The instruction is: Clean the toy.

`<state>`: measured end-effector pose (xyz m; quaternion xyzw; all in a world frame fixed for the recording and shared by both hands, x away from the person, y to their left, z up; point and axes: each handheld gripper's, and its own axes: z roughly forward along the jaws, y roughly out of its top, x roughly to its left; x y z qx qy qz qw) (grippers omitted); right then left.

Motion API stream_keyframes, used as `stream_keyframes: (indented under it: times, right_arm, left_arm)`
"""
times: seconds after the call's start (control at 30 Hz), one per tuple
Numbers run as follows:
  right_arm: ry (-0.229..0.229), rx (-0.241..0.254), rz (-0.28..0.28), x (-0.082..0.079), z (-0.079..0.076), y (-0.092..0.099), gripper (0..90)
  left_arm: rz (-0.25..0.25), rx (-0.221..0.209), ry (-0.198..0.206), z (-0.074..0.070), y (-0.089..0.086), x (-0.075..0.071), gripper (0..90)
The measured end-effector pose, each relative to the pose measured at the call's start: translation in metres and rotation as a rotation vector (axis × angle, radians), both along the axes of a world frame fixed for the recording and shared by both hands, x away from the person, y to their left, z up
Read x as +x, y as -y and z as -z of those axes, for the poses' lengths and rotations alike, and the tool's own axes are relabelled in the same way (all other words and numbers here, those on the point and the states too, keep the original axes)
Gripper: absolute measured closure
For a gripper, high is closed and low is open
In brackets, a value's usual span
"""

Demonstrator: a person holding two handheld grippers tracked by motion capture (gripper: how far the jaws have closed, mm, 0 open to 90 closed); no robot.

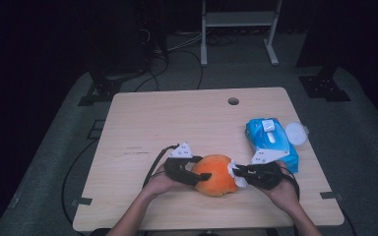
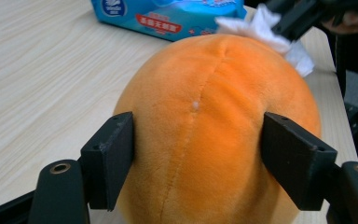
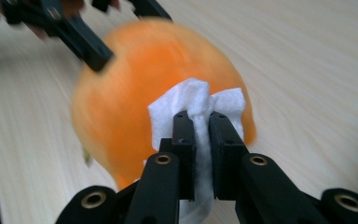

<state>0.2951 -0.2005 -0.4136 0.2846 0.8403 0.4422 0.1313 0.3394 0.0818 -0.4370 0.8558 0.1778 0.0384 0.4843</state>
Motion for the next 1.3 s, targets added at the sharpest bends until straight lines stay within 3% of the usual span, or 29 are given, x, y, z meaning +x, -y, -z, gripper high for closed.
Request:
stream_keyframes:
  times: [0.03, 0.07, 0.17, 0.27, 0.3, 0.33, 0.37, 0.4, 0.43, 0.53, 0.57, 0.6, 0.63, 0.7, 0.73, 0.77, 0.8, 0.87, 0.93, 0.97, 1.0, 1.03, 1.07, 1.1, 1.17, 1.3]
  right_arm:
    - [0.016, 0.023, -0.001, 0.002, -0.004, -0.004, 80.9]
    - [0.016, 0.023, -0.001, 0.002, -0.004, -0.004, 80.9]
    - [-0.009, 0.013, 0.005, 0.008, 0.003, -0.001, 80.9]
    - [-0.032, 0.023, 0.002, 0.007, 0.004, 0.005, 80.9]
    - [-0.040, 0.038, -0.020, 0.004, 0.005, 0.009, 80.7]
    - [-0.040, 0.038, -0.020, 0.004, 0.005, 0.009, 80.7]
    - [-0.043, 0.038, -0.038, 0.001, 0.006, 0.009, 80.6]
    - [-0.043, 0.038, -0.038, 0.001, 0.006, 0.009, 80.6]
    - [-0.040, 0.031, -0.040, 0.001, 0.006, 0.008, 80.6]
    - [-0.045, 0.037, -0.034, 0.002, 0.005, 0.008, 80.7]
    - [-0.057, 0.061, -0.035, 0.004, 0.005, 0.009, 80.9]
    - [-0.057, 0.061, -0.035, 0.004, 0.005, 0.009, 80.9]
    - [-0.043, 0.064, -0.025, 0.006, 0.001, 0.010, 81.1]
    - [-0.018, 0.086, -0.005, 0.007, -0.006, 0.010, 81.3]
    - [-0.018, 0.086, -0.005, 0.007, -0.006, 0.010, 81.3]
    - [0.009, 0.104, -0.001, 0.006, -0.012, 0.005, 81.3]
    - [0.019, 0.113, -0.015, 0.004, -0.014, 0.000, 81.3]
    - [0.023, 0.108, -0.031, 0.002, -0.015, -0.005, 81.3]
    - [0.048, 0.047, -0.042, -0.001, -0.012, -0.016, 81.3]
    - [0.034, 0.061, -0.041, 0.000, -0.011, -0.013, 81.3]
    - [0.034, 0.061, -0.041, 0.000, -0.011, -0.013, 81.3]
    - [0.031, 0.055, -0.031, 0.002, -0.010, -0.009, 81.3]
    - [0.029, 0.017, 0.006, 0.004, -0.005, -0.002, 81.3]
    - [0.014, 0.020, 0.016, 0.006, -0.002, 0.002, 81.3]
    - [0.005, -0.004, 0.040, 0.008, 0.003, 0.007, 81.3]
    - [0.012, 0.010, 0.025, 0.005, 0.000, 0.000, 81.3]
  left_arm:
    - [0.032, 0.011, 0.010, -0.002, 0.003, -0.005, 27.8]
    - [0.032, 0.011, 0.010, -0.002, 0.003, -0.005, 27.7]
    - [0.119, -0.007, -0.002, -0.006, 0.002, -0.007, 24.0]
    - [0.118, -0.041, -0.015, -0.008, -0.001, -0.004, 18.1]
    - [0.061, -0.020, -0.028, -0.007, 0.002, 0.000, 13.6]
    - [0.061, -0.020, -0.028, -0.007, 0.002, 0.000, 9.0]
    - [0.047, 0.013, -0.081, -0.001, 0.005, 0.005, 6.5]
    - [0.047, 0.013, -0.081, -0.001, 0.005, 0.005, 6.1]
    - [0.050, 0.004, -0.130, 0.005, 0.007, 0.006, 6.3]
    - [0.052, 0.013, -0.110, 0.004, 0.007, 0.003, 22.7]
    - [0.054, 0.019, -0.051, -0.003, 0.006, -0.001, 27.8]
    - [0.054, 0.019, -0.051, -0.003, 0.006, -0.001, 31.5]
    - [0.026, -0.001, 0.037, -0.012, 0.006, -0.007, 33.6]
    - [0.008, 0.009, 0.129, -0.020, 0.010, -0.012, 34.8]
    - [0.008, 0.009, 0.129, -0.020, 0.010, -0.012, 34.8]
    - [0.007, 0.031, 0.170, -0.023, 0.014, -0.015, 34.7]
    - [0.014, 0.100, 0.245, -0.022, 0.023, -0.022, 34.4]
    - [0.026, 0.120, 0.263, -0.020, 0.026, -0.024, 33.3]
    - [0.026, 0.130, 0.255, -0.018, 0.026, -0.024, 30.5]
    - [0.026, 0.104, 0.220, -0.016, 0.020, -0.020, 30.0]
    - [0.026, 0.104, 0.220, -0.016, 0.020, -0.020, 29.3]
    - [0.025, 0.102, 0.205, -0.014, 0.018, -0.019, 29.3]
    - [0.025, 0.099, 0.189, -0.013, 0.016, -0.017, 28.7]
    - [0.028, 0.084, 0.161, -0.010, 0.012, -0.013, 28.5]
    - [0.039, 0.080, 0.148, -0.009, 0.010, -0.011, 28.2]
    - [0.044, 0.093, 0.121, -0.007, 0.007, -0.008, 25.7]
